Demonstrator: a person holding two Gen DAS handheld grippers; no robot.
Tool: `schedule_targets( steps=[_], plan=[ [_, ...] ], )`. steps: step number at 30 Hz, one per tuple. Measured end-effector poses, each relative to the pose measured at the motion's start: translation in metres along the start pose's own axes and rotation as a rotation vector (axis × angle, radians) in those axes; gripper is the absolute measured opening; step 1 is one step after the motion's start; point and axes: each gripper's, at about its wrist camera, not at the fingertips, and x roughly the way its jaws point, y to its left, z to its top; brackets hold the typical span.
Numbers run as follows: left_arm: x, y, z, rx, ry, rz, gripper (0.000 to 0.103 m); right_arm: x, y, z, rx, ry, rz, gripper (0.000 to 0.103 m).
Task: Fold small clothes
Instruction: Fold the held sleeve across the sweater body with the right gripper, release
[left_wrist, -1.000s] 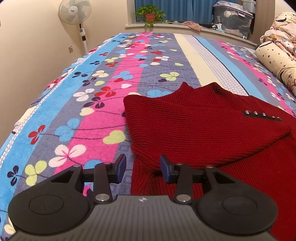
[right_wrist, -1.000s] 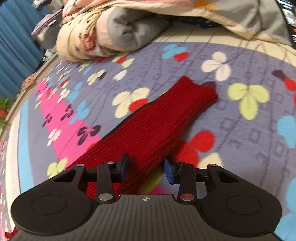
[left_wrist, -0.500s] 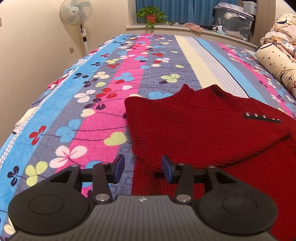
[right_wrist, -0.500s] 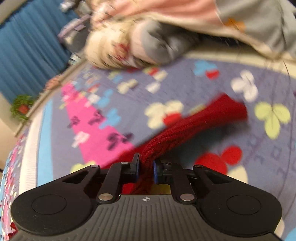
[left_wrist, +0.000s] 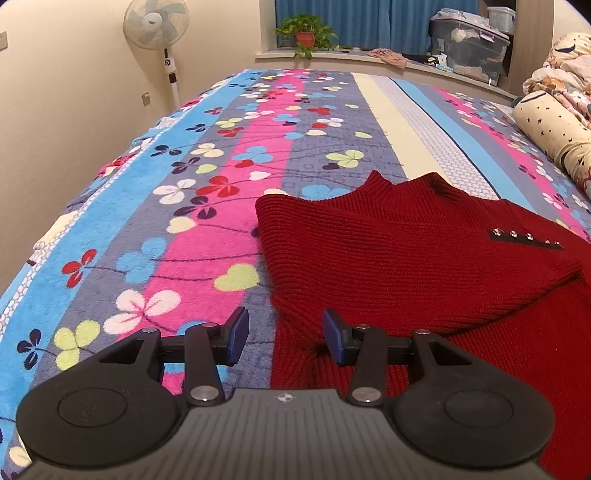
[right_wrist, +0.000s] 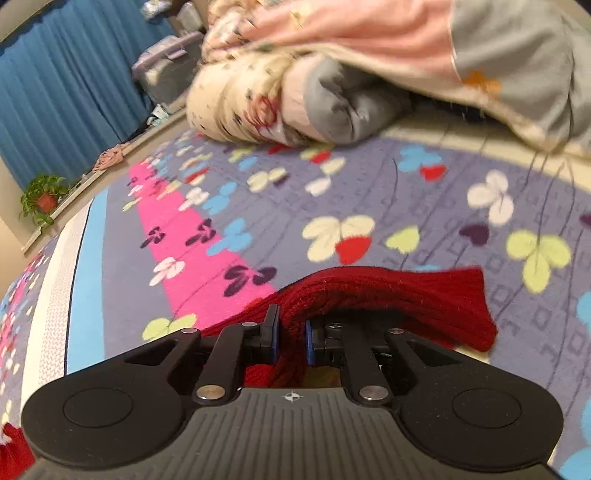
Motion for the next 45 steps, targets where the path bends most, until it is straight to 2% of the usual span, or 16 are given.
schedule_targets(
  steps=[4,8,11,13,14,16,19,23,26,31,37,38,39,41,43,45],
  plan=[
    [0.000,0.007,0.006,-0.042,-0.007,-0.014,0.049,-0.051,0.068,-0.023,-0.286,-0.155,0.074,0.013],
    [-0.004,0.013,0.008,-0.069,-0.017,-0.027,0.049,-0.117,0.162,-0.077,-0.526,-0.215,0.319,0.013],
    [-0.006,0.023,0.007,-0.099,-0.017,-0.026,0.049,-0.160,0.228,-0.133,-0.669,-0.097,0.591,0.015],
    [-0.006,0.033,0.007,-0.132,-0.009,-0.026,0.049,-0.175,0.264,-0.177,-0.772,0.109,0.742,0.018],
    [-0.006,0.037,0.007,-0.147,-0.005,-0.026,0.049,-0.177,0.274,-0.196,-0.812,0.206,0.760,0.026],
    [-0.006,0.048,0.005,-0.176,0.005,-0.025,0.049,-0.181,0.279,-0.230,-0.883,0.335,0.728,0.027],
    [-0.008,0.059,0.005,-0.210,0.003,-0.033,0.049,-0.198,0.257,-0.248,-0.943,0.333,0.697,0.029],
    [-0.009,0.066,0.003,-0.266,0.002,-0.098,0.047,-0.214,0.204,-0.223,-0.954,0.317,0.620,0.033],
    [-0.005,0.069,0.002,-0.337,0.000,-0.198,0.037,-0.218,0.154,-0.192,-0.973,0.306,0.554,0.038],
    [0.012,0.061,-0.003,-0.453,0.087,-0.404,0.036,-0.210,0.081,-0.162,-0.907,0.338,0.442,0.038],
    [0.037,0.022,-0.017,-0.370,0.213,-0.400,0.035,-0.189,0.040,-0.181,-0.763,0.457,0.362,0.038],
    [0.038,0.019,-0.017,-0.353,0.207,-0.403,0.015,-0.190,0.041,-0.186,-0.793,0.457,0.366,0.038],
    [0.036,0.015,-0.016,-0.321,0.186,-0.399,0.001,-0.191,0.043,-0.191,-0.830,0.457,0.365,0.038],
    [0.015,0.014,-0.004,-0.262,0.039,-0.371,0.002,-0.191,0.043,-0.201,-0.891,0.461,0.351,0.039],
    [-0.017,0.018,0.010,-0.243,-0.175,-0.373,0.002,-0.192,0.042,-0.204,-0.919,0.454,0.347,0.039],
    [-0.032,0.016,0.012,-0.189,-0.286,-0.286,0.003,-0.192,0.041,-0.202,-0.916,0.454,0.348,0.039]
  ],
)
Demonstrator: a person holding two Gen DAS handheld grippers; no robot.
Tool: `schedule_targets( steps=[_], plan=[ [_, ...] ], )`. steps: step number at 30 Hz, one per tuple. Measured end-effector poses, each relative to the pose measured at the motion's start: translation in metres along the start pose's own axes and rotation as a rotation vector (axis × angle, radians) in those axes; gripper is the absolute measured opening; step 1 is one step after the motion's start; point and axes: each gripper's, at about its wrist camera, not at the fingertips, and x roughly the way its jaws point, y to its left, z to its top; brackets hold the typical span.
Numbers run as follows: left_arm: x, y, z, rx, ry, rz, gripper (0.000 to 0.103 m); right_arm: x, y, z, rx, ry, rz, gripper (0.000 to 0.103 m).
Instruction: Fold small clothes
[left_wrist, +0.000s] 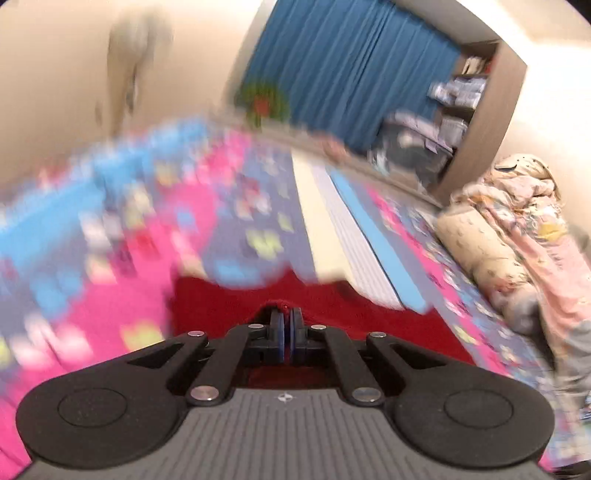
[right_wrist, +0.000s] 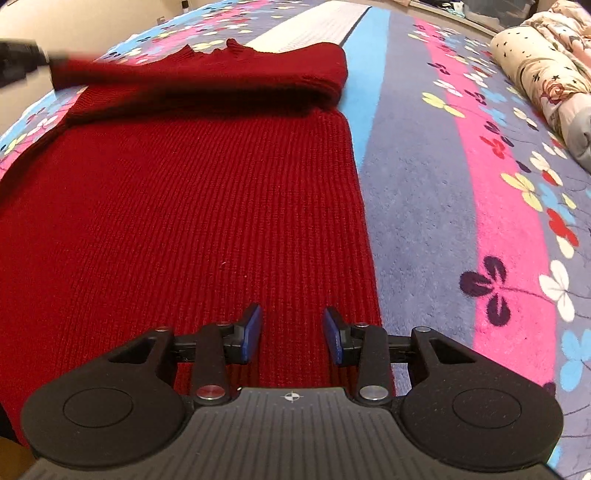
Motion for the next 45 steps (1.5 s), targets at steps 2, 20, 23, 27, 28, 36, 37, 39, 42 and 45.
schedule_targets(
  steps=[2,20,23,27,28,36,37,39,42,45],
  plan=[
    [0.013,-0.001,-0.006,0.030,0.051,0.162,0.009,0.001,-0.001,-0.001,0.006,0.000,0.001,0.039],
    [0.045,-0.023,-0.045,0.054,0.271,0.163,0.035,-0.020,-0.010,-0.013,0.032,-0.042,-0.024,0.039],
    [0.029,-0.038,-0.045,0.115,0.225,0.174,0.035,-0.038,-0.019,-0.016,0.064,-0.107,-0.055,0.039],
    [-0.003,-0.050,-0.039,0.183,0.134,0.161,0.035,-0.066,-0.034,-0.022,0.134,-0.202,-0.091,0.039],
    [-0.014,-0.054,-0.041,0.215,0.098,0.164,0.035,-0.073,-0.038,-0.024,0.164,-0.221,-0.089,0.039],
    [-0.124,-0.075,-0.054,0.400,-0.055,0.200,0.051,-0.086,-0.063,-0.030,0.202,-0.315,-0.053,0.040],
    [-0.141,-0.075,-0.056,0.399,-0.057,0.199,0.057,-0.084,-0.067,-0.029,0.219,-0.311,-0.045,0.040],
    [-0.172,-0.073,-0.067,0.398,-0.046,0.184,0.058,-0.079,-0.073,-0.028,0.246,-0.301,-0.024,0.040],
    [-0.204,-0.072,-0.099,0.382,-0.009,0.154,0.058,-0.078,-0.069,-0.025,0.243,-0.298,-0.003,0.040],
    [-0.210,-0.069,-0.146,0.401,0.080,0.163,0.057,-0.080,-0.058,-0.024,0.209,-0.290,0.020,0.040]
  ],
)
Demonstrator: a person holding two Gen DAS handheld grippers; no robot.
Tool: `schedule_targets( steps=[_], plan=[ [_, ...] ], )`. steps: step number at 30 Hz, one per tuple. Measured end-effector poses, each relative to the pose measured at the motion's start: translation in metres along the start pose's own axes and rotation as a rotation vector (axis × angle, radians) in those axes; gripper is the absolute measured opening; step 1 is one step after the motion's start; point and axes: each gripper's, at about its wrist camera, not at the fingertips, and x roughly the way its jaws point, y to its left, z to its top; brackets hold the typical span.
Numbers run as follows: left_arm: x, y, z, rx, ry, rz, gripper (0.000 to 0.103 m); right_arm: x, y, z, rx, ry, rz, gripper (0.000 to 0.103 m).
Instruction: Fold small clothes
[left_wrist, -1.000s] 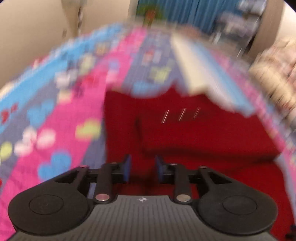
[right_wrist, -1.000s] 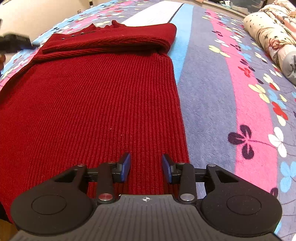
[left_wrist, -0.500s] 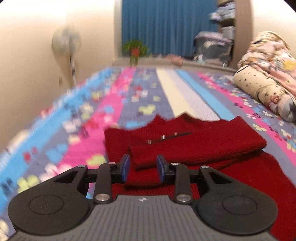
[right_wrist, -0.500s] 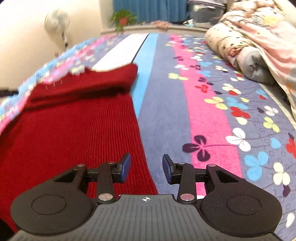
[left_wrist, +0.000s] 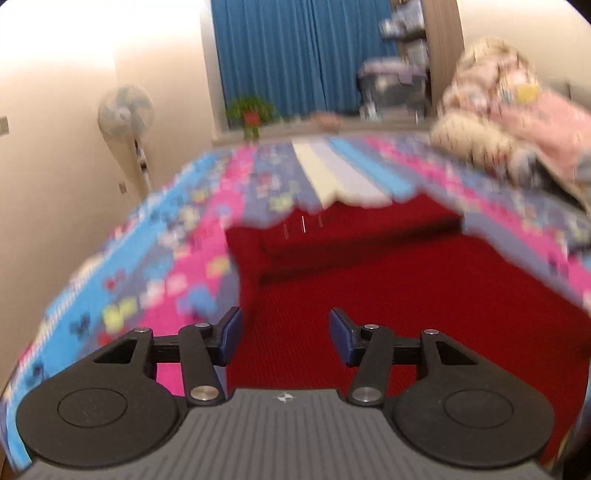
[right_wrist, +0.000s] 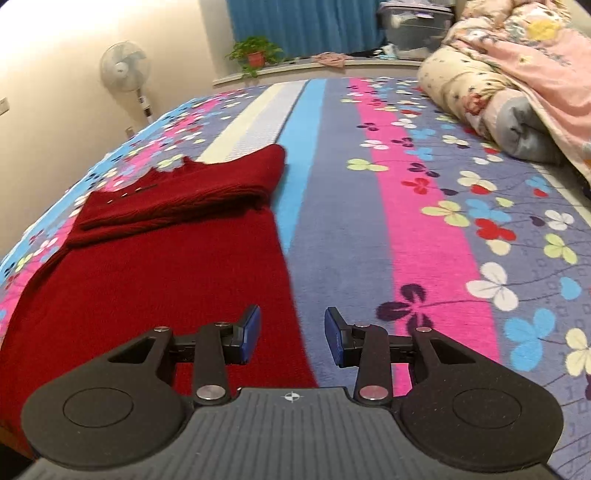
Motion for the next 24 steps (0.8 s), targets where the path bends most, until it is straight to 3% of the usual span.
schedule_targets(
  steps=[4,13,17,21,24],
  plan=[
    [0.012,-0.010,-0.039,-0.025,0.195,0.033,0.053,0.002,0.009,-0.003,-0.030,0.037,-0.021,0.041],
    [0.032,0.002,-0.059,-0.096,0.377,0.067,0.053,0.010,-0.008,-0.017,0.058,0.146,-0.076,0.043],
    [0.042,0.007,-0.066,-0.152,0.438,0.007,0.055,0.017,-0.011,-0.026,0.065,0.205,-0.076,0.046],
    [0.041,0.011,-0.067,-0.183,0.443,0.000,0.055,0.033,-0.016,-0.037,0.076,0.307,-0.128,0.047],
    [0.040,0.018,-0.068,-0.224,0.444,0.002,0.055,0.034,-0.020,-0.038,0.117,0.308,-0.122,0.047]
  ],
)
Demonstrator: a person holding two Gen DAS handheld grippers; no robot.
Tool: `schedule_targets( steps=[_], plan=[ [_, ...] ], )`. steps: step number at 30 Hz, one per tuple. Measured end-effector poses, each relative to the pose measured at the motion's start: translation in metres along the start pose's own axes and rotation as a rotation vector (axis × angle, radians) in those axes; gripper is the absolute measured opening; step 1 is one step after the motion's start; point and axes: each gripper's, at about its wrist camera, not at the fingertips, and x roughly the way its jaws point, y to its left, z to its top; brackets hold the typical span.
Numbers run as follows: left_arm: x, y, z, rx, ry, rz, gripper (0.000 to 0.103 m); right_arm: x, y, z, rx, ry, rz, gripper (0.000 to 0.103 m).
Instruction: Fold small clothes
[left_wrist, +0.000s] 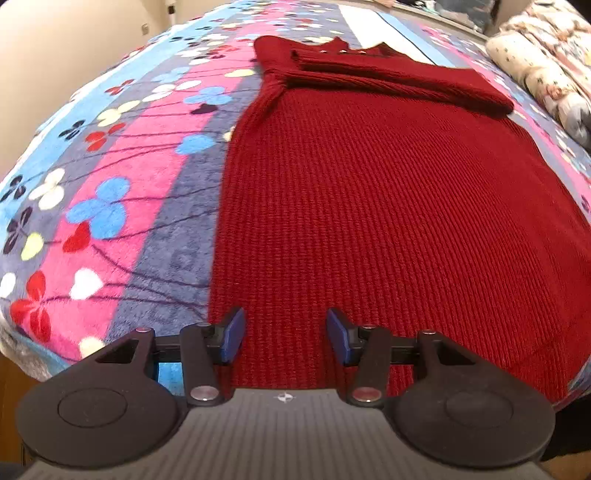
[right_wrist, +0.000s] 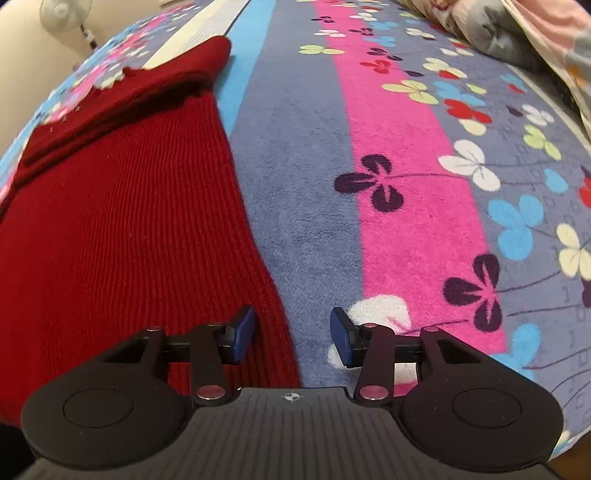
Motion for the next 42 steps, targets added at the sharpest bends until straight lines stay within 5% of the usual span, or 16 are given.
schedule_targets(
  steps=[22,26,27,29,32,33,36,38,42],
  plan=[
    [-0.006,0.014,-0.011,-0.055,0.020,0.030,0.053,0.007,0.013,-0.003,-0.046,0.043,0.020,0.049],
    [-0.005,0.011,-0.012,-0.038,0.019,0.021,0.042,0.008,0.017,-0.003,-0.052,0.043,0.018,0.049],
    [-0.004,0.011,-0.012,-0.032,0.016,0.019,0.039,0.008,0.017,-0.003,-0.057,0.044,0.024,0.048],
    [-0.008,0.009,-0.012,-0.016,-0.002,0.024,0.013,0.007,0.021,-0.004,-0.077,0.042,0.040,0.035],
    [-0.022,0.007,-0.011,-0.013,-0.079,-0.023,0.009,0.000,0.026,-0.004,-0.111,0.011,0.068,0.009],
    [-0.029,0.005,-0.011,-0.010,-0.112,-0.047,0.009,-0.005,0.026,-0.003,-0.104,-0.013,0.093,0.008],
    [-0.036,0.007,-0.008,-0.034,-0.157,-0.107,0.010,-0.020,0.017,0.003,-0.008,-0.082,0.246,0.008],
    [-0.026,0.011,-0.007,-0.066,-0.095,-0.119,0.011,-0.019,0.016,0.005,-0.001,-0.084,0.223,0.009],
    [-0.011,0.011,-0.009,-0.058,-0.002,-0.059,0.016,0.004,0.018,0.000,-0.028,0.053,0.105,0.024]
  ],
)
